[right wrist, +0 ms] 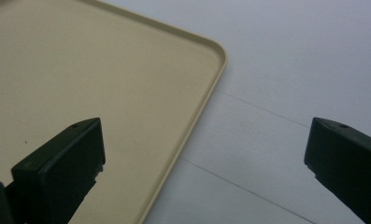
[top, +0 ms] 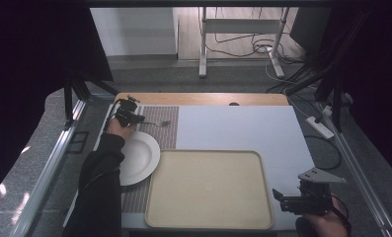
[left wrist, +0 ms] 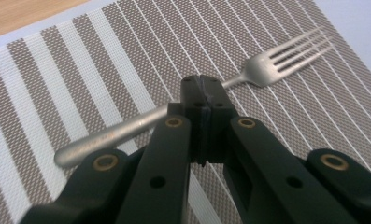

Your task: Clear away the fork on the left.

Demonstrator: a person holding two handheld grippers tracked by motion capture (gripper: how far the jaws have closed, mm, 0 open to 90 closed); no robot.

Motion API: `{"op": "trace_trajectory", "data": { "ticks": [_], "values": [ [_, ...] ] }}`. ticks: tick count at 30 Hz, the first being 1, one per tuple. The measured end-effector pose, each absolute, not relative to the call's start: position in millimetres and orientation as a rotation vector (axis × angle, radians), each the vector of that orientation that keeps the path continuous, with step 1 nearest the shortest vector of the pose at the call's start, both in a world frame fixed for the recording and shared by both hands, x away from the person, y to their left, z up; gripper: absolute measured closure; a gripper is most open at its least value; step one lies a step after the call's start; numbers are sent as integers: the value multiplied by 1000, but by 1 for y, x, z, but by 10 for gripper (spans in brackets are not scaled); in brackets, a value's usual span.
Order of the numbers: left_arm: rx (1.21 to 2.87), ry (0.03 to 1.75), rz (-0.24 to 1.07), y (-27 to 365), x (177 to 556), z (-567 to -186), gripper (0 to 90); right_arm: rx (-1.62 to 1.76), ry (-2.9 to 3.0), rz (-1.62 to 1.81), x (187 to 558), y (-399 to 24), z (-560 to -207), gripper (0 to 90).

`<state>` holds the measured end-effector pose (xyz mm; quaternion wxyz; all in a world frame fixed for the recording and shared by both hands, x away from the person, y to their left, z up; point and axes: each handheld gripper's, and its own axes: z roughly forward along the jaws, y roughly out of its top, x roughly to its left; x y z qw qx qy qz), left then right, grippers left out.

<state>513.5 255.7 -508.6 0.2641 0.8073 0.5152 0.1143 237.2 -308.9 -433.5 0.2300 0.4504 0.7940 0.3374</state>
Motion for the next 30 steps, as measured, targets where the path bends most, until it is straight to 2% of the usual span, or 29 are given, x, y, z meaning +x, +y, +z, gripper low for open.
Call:
{"op": "trace_trajectory", "data": {
  "ticks": [9,14,27,30],
  "values": [
    [2230,1454,338,257,530,-518,885,1234,2186,926,237,-309,-434,0],
    [2245,1489,301,260,534,-521,886,1227,2188,921,237,-308,-434,0],
    [2410,1356,113,259,513,-516,886,1220,2189,923,237,-308,-434,0],
    [2436,1319,115,258,509,-516,886,1219,2190,923,237,-308,-434,0]
  ]
}}
